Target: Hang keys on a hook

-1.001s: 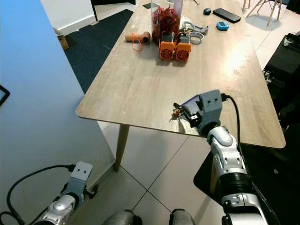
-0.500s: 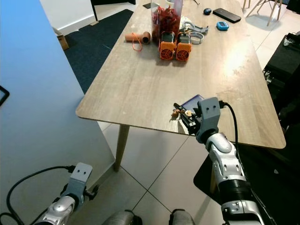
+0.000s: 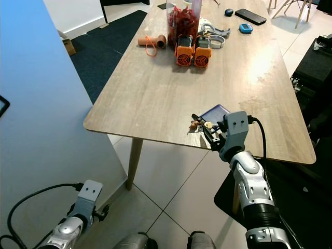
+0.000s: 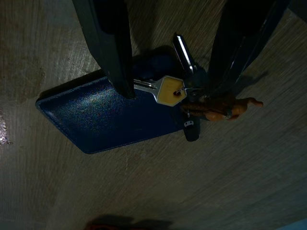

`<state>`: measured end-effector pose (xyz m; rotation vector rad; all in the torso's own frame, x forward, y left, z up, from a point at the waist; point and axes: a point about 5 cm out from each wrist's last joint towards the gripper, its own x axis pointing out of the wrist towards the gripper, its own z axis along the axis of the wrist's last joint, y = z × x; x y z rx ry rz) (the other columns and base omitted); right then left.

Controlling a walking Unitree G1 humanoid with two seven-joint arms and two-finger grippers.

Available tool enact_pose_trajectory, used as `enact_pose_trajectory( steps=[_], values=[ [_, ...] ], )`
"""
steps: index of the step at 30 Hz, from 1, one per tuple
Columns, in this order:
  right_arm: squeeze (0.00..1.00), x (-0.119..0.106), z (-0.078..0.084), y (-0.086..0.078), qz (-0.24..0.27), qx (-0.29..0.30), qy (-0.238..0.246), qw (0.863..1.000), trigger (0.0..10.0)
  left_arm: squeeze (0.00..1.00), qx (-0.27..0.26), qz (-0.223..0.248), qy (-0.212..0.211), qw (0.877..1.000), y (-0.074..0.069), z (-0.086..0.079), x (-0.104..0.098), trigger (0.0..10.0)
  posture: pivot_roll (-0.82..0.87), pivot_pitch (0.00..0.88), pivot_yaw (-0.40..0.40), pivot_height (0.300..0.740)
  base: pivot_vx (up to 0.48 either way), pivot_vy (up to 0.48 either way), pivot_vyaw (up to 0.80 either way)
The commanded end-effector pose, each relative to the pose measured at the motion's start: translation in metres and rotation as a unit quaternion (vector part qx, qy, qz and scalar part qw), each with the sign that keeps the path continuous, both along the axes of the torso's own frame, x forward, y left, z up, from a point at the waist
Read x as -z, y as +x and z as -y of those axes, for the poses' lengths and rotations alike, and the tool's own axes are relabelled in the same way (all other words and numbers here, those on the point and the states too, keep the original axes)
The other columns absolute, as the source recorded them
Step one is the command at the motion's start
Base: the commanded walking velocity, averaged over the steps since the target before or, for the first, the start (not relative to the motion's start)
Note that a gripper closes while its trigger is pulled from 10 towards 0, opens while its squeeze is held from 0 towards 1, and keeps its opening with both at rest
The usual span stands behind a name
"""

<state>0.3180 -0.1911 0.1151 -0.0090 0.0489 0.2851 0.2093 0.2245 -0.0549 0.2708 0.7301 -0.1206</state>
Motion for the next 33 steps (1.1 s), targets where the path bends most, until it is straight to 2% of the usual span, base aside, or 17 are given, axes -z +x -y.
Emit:
enact_pose_trajectory(
  steps=[1,19,20,22,23,24,25,31,33],
  values=[
    [0.00,0.0063,0.0000,-0.0024,-0.010,0.001,-0.001,1.000,10.0,0.23,-0.005,-0.006,-0.005,1.000,-0.0036,0.0003,0.0023,10.0,0.04,0.142,-0.005,0.740,0.000,0.000,0.00],
    [0.00,0.0061,-0.0013,0.0032,-0.014,0.000,0.002,1.000,10.0,0.23,-0.004,-0.005,-0.005,1.000,-0.0027,0.0008,0.0019,10.0,0.04,0.143,-0.004,0.740,0.000,0.000,0.00],
    [0.00,0.0060,-0.0017,0.0039,-0.015,-0.001,0.003,1.000,8.7,0.23,-0.004,-0.005,-0.005,1.000,-0.0026,0.0006,0.0018,10.0,0.04,0.143,-0.004,0.740,0.000,0.000,0.00],
    [0.00,0.0059,-0.0020,0.0043,-0.015,-0.001,0.003,1.000,8.7,0.23,-0.005,-0.005,-0.004,1.000,-0.0026,0.0004,0.0018,10.0,0.04,0.143,-0.004,0.740,0.000,0.000,0.00],
    [0.00,0.0058,-0.0021,0.0046,-0.015,-0.002,0.004,1.000,7.2,0.23,-0.005,-0.005,-0.004,1.000,-0.0025,0.0004,0.0018,10.0,0.05,0.142,-0.005,0.740,0.000,0.000,0.00],
    [0.00,0.0058,-0.0021,0.0046,-0.015,-0.002,0.004,1.000,7.2,0.23,-0.005,-0.005,-0.004,1.000,-0.0025,0.0004,0.0018,10.0,0.05,0.142,-0.005,0.740,0.000,0.000,0.00],
    [0.00,0.0058,-0.0022,0.0049,-0.015,-0.002,0.004,1.000,4.8,0.23,-0.005,-0.005,-0.004,1.000,-0.0026,0.0002,0.0018,10.0,0.05,0.142,-0.005,0.740,0.000,0.000,0.00],
    [0.00,0.0063,-0.0026,0.0055,-0.017,-0.003,0.006,1.000,4.3,0.23,-0.006,-0.006,-0.004,1.000,-0.0029,-0.0003,0.0020,10.0,0.05,0.141,-0.005,0.740,0.000,0.000,0.00],
    [0.00,0.0064,-0.0025,0.0057,-0.017,-0.003,0.006,1.000,4.5,0.23,-0.006,-0.006,-0.004,1.000,-0.0029,-0.0005,0.0020,10.0,0.05,0.141,-0.003,0.740,0.000,0.000,0.00]
  ],
)
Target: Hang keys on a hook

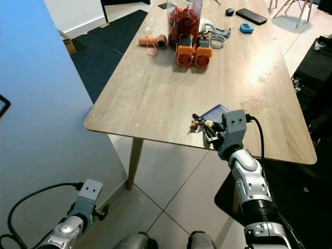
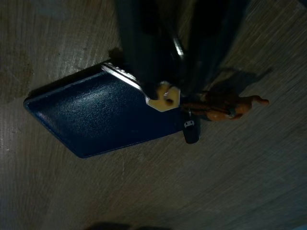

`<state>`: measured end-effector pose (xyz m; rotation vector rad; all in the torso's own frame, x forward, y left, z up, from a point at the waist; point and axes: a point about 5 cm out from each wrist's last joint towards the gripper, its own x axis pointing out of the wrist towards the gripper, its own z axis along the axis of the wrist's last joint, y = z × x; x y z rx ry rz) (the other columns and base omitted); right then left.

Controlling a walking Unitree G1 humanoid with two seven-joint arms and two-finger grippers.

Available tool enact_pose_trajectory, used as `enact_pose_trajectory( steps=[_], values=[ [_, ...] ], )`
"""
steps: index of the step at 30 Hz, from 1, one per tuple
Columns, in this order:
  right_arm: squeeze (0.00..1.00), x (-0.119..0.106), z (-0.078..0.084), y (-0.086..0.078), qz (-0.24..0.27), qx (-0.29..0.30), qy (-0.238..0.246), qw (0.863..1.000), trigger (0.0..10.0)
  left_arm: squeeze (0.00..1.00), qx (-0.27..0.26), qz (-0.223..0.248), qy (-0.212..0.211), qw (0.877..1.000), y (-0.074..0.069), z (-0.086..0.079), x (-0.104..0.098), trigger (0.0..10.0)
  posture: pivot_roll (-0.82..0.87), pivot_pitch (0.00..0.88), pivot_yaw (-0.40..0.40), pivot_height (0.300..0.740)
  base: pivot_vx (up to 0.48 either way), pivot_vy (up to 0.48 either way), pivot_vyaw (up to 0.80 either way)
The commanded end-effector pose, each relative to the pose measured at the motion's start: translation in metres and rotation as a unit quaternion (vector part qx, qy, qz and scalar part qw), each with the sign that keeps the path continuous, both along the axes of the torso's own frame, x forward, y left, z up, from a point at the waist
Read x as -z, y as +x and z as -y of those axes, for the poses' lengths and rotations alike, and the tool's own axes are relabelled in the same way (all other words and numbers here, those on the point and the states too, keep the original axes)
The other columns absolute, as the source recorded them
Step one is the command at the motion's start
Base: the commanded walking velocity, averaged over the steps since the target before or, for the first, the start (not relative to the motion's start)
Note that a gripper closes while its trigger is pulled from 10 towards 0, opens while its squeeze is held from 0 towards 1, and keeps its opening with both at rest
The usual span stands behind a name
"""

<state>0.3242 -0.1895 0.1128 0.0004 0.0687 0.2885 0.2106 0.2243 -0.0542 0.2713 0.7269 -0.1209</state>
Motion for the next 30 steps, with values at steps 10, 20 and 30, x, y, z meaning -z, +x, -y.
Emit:
enact_pose_trajectory(
  steps=[10,20,30],
  values=[
    [0.00,0.005,0.000,0.000,-0.008,0.003,-0.004,1.000,10.0,0.23,-0.005,-0.008,-0.002,1.000,-0.004,-0.002,0.002,10.0,0.04,0.142,-0.002,0.740,0.000,0.000,0.00],
    [0.00,-0.008,0.001,0.003,0.021,0.009,0.016,1.000,0.0,0.23,-0.006,-0.007,-0.001,1.000,-0.004,-0.003,0.002,10.0,0.05,0.130,-0.002,0.740,0.000,0.000,0.00],
    [0.00,-0.084,0.004,0.014,0.144,0.023,0.038,0.989,7.1,0.23,-0.003,-0.004,0.001,1.000,-0.001,-0.004,0.000,10.0,0.05,0.122,0.002,0.740,0.000,0.000,0.00]
  ],
)
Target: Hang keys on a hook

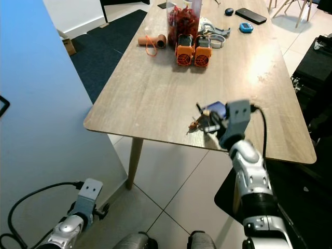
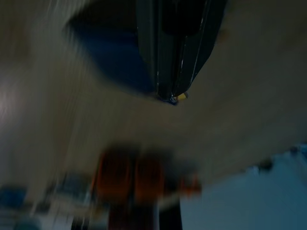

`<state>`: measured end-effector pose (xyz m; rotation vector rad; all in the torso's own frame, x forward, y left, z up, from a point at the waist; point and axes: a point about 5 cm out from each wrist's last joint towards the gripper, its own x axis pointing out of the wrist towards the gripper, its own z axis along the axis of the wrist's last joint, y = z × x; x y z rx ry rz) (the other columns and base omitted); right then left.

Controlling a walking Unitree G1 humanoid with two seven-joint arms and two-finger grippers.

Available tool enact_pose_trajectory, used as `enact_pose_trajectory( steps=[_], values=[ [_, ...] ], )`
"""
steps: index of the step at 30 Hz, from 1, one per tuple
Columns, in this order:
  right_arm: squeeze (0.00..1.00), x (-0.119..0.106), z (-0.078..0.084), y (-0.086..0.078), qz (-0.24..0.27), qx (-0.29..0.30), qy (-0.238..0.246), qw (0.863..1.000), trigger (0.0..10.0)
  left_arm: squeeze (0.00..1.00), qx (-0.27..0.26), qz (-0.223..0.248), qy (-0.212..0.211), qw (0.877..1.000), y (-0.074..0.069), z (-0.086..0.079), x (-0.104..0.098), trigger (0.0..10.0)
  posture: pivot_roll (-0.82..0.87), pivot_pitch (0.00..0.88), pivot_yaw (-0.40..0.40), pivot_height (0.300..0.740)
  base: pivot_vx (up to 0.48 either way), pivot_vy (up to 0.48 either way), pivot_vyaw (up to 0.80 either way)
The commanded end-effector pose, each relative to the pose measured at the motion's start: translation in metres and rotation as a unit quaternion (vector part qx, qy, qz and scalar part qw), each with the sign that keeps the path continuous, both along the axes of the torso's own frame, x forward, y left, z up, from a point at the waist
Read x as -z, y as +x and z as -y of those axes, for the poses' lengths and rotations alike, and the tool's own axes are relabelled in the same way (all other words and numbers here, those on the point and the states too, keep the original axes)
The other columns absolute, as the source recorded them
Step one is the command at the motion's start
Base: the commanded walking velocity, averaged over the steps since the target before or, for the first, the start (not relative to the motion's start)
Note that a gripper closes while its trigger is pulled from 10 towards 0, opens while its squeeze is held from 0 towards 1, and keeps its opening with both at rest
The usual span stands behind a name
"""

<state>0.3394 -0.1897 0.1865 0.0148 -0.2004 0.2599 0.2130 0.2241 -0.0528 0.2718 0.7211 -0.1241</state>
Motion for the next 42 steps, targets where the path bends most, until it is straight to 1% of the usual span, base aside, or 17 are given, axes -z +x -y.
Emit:
enact_pose_trajectory(
  steps=[1,2,3,5,6,22,26,27,29,30,33,34,36,37,39,41,42],
  values=[
    [0.00,-0.010,0.004,-0.001,0.013,0.007,0.013,1.000,7.1,0.23,-0.005,-0.007,0.001,1.000,-0.003,-0.004,0.001,10.0,0.05,0.122,0.002,0.740,0.000,0.000,0.00],
    [0.00,-0.015,0.005,-0.001,0.020,0.008,0.015,1.000,7.1,0.23,-0.004,-0.007,0.001,1.000,-0.003,-0.004,0.001,10.0,0.05,0.122,0.002,0.740,0.000,0.000,0.00],
    [0.00,-0.021,0.004,0.000,0.027,0.007,0.017,0.999,8.8,0.23,-0.003,-0.007,0.001,1.000,-0.003,-0.004,0.001,10.0,0.05,0.122,0.002,0.740,0.000,0.000,0.00],
    [0.00,-0.025,0.004,0.000,0.030,0.007,0.018,0.999,8.8,0.23,-0.003,-0.007,0.001,1.000,-0.003,-0.004,0.001,10.0,0.05,0.122,0.002,0.740,0.000,0.000,0.00],
    [0.00,-0.030,0.003,0.000,0.036,0.006,0.020,0.999,10.0,0.23,-0.002,-0.007,0.001,1.000,-0.003,-0.003,0.001,10.0,0.05,0.115,0.004,0.740,0.000,0.000,0.00],
    [0.00,-0.053,0.008,-0.002,0.059,0.017,0.045,0.997,10.0,0.23,-0.003,-0.006,-0.003,1.000,-0.002,-0.001,0.001,10.0,0.05,0.122,0.003,0.740,0.000,0.000,0.00],
    [0.00,-0.057,0.051,-0.007,0.073,0.115,0.066,0.989,10.0,0.23,-0.004,-0.006,-0.004,1.000,-0.002,-0.001,0.002,10.0,0.05,0.117,-0.001,0.740,0.000,0.000,0.00],
    [0.00,-0.057,0.051,-0.007,0.073,0.115,0.066,0.989,10.0,0.23,-0.004,-0.006,-0.004,1.000,-0.002,-0.001,0.002,10.0,0.05,0.117,-0.001,0.740,0.000,0.000,0.00],
    [0.00,-0.056,0.094,-0.019,0.080,0.205,0.078,0.972,10.0,0.23,-0.005,-0.006,-0.004,1.000,-0.003,-0.001,0.002,10.0,0.05,0.113,-0.003,0.740,0.000,0.000,0.00],
    [0.00,-0.053,0.121,-0.029,0.081,0.258,0.092,0.958,6.5,0.23,-0.006,-0.006,-0.003,1.000,-0.003,-0.001,0.002,10.0,0.05,0.108,-0.004,0.740,0.000,0.000,0.00],
    [0.00,-0.051,0.137,-0.036,0.082,0.289,0.101,0.948,6.5,0.23,-0.007,-0.006,-0.003,1.000,-0.004,-0.001,0.002,10.0,0.05,0.105,-0.006,0.740,0.000,0.000,0.00],
    [0.00,-0.046,0.158,-0.047,0.081,0.329,0.112,0.934,0.0,0.23,-0.008,-0.006,-0.003,1.000,-0.004,0.000,0.003,10.0,0.04,0.098,-0.009,0.740,0.000,0.000,0.00],
    [0.00,-0.026,0.201,-0.078,0.067,0.412,0.134,0.899,0.0,0.23,-0.012,-0.006,-0.004,1.000,-0.005,0.000,0.003,10.0,0.04,0.086,-0.014,0.740,0.000,0.000,0.00],
    [0.00,-0.026,0.201,-0.078,0.067,0.412,0.134,0.899,0.0,0.23,-0.012,-0.006,-0.004,1.000,-0.005,0.000,0.003,10.0,0.04,0.086,-0.014,0.740,0.000,0.000,0.00],
    [0.00,-0.012,0.219,-0.095,0.054,0.452,0.141,0.879,0.0,0.23,-0.014,-0.006,-0.004,1.000,-0.005,0.000,0.004,10.0,0.04,0.085,-0.015,0.740,0.000,0.000,0.00],
    [0.00,0.026,0.248,-0.133,0.010,0.530,0.168,0.831,0.0,0.23,-0.023,-0.005,-0.005,1.000,-0.006,-0.001,0.004,10.0,0.04,0.072,-0.022,0.740,0.000,0.000,0.00],
    [0.00,0.026,0.248,-0.133,0.010,0.530,0.168,0.831,0.0,0.23,-0.023,-0.005,-0.005,1.000,-0.006,-0.001,0.004,10.0,0.04,0.072,-0.022,0.740,0.000,0.000,0.00]
  ],
)
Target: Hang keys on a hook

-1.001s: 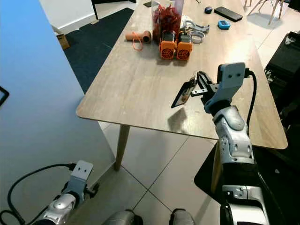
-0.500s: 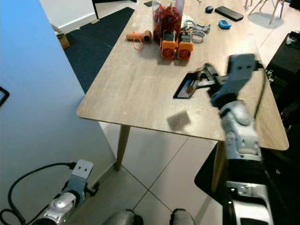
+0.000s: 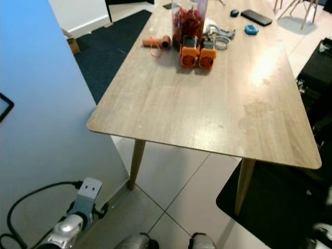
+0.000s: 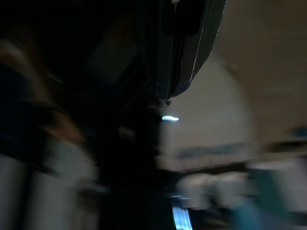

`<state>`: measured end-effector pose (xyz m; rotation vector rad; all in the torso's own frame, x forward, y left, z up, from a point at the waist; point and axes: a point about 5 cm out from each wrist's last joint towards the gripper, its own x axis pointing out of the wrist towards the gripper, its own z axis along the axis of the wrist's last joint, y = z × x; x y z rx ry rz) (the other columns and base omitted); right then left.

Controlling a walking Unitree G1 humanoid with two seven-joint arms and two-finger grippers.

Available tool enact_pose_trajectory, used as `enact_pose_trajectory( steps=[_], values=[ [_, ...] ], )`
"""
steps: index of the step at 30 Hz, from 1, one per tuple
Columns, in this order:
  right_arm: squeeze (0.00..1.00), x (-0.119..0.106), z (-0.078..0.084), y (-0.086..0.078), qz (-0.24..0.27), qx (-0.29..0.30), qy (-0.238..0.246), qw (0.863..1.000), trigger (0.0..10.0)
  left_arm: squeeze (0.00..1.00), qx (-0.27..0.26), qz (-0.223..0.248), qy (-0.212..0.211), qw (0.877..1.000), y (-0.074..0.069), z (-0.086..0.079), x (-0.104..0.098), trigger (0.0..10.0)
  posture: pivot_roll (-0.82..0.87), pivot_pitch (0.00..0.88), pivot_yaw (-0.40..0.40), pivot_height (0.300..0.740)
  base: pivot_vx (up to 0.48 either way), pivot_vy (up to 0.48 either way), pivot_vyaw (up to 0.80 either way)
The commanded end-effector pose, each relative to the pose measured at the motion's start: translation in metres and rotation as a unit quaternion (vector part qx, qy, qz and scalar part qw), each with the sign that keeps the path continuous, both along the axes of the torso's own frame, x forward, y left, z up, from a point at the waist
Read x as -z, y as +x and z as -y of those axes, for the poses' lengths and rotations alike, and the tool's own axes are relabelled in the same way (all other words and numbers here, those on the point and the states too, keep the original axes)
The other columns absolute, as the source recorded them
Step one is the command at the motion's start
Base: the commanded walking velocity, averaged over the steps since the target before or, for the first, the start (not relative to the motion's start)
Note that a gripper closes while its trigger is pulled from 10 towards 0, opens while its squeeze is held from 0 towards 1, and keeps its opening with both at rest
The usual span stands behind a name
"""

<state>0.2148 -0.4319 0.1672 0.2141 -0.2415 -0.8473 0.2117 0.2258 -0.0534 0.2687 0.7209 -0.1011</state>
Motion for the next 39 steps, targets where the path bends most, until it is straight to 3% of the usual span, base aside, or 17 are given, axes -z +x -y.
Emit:
enact_pose_trajectory(
  steps=[1,5,9,10,11,12,15,17,20,21,25,33,35,36,37,38,39],
  values=[
    [0.00,0.025,0.013,-0.025,-0.006,0.056,0.047,0.997,0.0,0.23,-0.015,-0.005,-0.008,1.000,-0.005,0.001,0.004,10.0,0.04,0.069,-0.024,0.740,0.000,0.000,0.00],
    [0.00,0.075,0.014,-0.055,-0.049,0.102,0.123,0.986,0.0,0.23,-0.023,-0.005,-0.009,1.000,-0.006,0.000,0.004,10.0,0.04,0.060,-0.027,0.740,0.000,0.000,0.00],
    [0.00,0.113,-0.004,-0.062,-0.106,0.087,0.160,0.978,0.0,0.23,-0.027,-0.007,-0.008,1.000,-0.008,-0.001,0.005,10.0,0.04,0.052,-0.027,0.740,0.000,0.000,0.00],
    [0.00,0.136,-0.021,-0.062,-0.138,0.067,0.187,0.970,0.0,0.23,-0.029,-0.009,-0.007,1.000,-0.008,0.000,0.006,10.0,0.04,0.052,-0.027,0.740,0.000,0.000,0.00],
    [0.00,0.174,-0.058,-0.060,-0.195,0.019,0.237,0.952,0.0,0.23,-0.031,-0.012,-0.007,0.999,-0.009,0.003,0.007,10.0,0.03,0.049,-0.021,0.740,0.000,0.000,0.00],
    [0.00,0.186,-0.073,-0.058,-0.215,-0.002,0.249,0.944,0.0,0.23,-0.029,-0.013,-0.007,0.999,-0.008,0.005,0.008,10.0,0.03,0.047,-0.017,0.740,0.000,0.000,0.00],
    [0.00,0.196,-0.088,-0.055,-0.237,-0.027,0.255,0.937,0.0,0.23,-0.026,-0.013,-0.007,1.000,-0.008,0.007,0.008,10.0,0.04,0.047,-0.018,0.740,0.000,0.000,0.00],
    [0.00,0.213,-0.119,-0.051,-0.266,-0.067,0.274,0.922,0.0,0.23,-0.023,-0.013,-0.008,1.000,-0.006,0.010,0.008,10.0,0.05,0.049,-0.019,0.740,0.000,0.000,0.00],
    [0.00,0.220,-0.133,-0.050,-0.278,-0.084,0.283,0.914,0.0,0.23,-0.023,-0.012,-0.008,1.000,-0.006,0.011,0.007,10.0,0.05,0.051,-0.020,0.740,0.000,0.000,0.00],
    [0.00,0.230,-0.157,-0.046,-0.294,-0.118,0.298,0.901,0.0,0.23,-0.021,-0.011,-0.010,1.000,-0.004,0.011,0.007,10.0,0.06,0.056,-0.020,0.740,0.000,0.000,0.00],
    [0.00,0.238,-0.175,-0.046,-0.310,-0.148,0.305,0.888,0.0,0.22,-0.013,-0.015,-0.011,1.000,-0.002,0.013,0.006,10.0,0.06,0.058,-0.017,0.740,0.000,0.000,0.00],
    [0.00,0.245,-0.187,-0.053,-0.332,-0.160,0.309,0.877,0.0,0.20,-0.011,-0.023,-0.009,1.000,-0.001,0.014,0.007,10.0,0.05,0.044,-0.006,0.740,0.000,0.000,0.00],
    [0.00,0.247,-0.192,-0.052,-0.336,-0.171,0.310,0.873,0.4,0.04,-0.010,-0.025,-0.009,1.000,0.001,0.016,0.007,10.0,0.04,0.037,0.001,0.740,0.000,0.000,0.00],
    [0.00,0.247,-0.194,-0.052,-0.338,-0.176,0.311,0.871,0.4,0.04,-0.009,-0.027,-0.010,1.000,0.001,0.016,0.007,10.0,0.04,0.037,0.001,0.740,0.000,0.000,0.00],
    [0.00,0.248,-0.197,-0.051,-0.340,-0.186,0.313,0.867,3.8,0.00,-0.011,-0.029,-0.015,0.999,0.002,0.017,0.007,10.0,0.03,0.034,0.005,0.740,0.000,0.000,0.00],
    [0.00,0.248,-0.197,-0.051,-0.340,-0.186,0.313,0.867,3.8,0.00,-0.011,-0.029,-0.015,0.999,0.002,0.017,0.007,10.0,0.03,0.034,0.005,0.740,0.000,0.000,0.00],
    [0.00,0.249,-0.202,-0.049,-0.347,-0.203,0.313,0.860,10.0,0.00,-0.013,-0.032,-0.022,0.999,0.002,0.017,0.007,10.0,0.02,0.020,0.011,0.740,0.000,0.000,0.00]
  ],
)
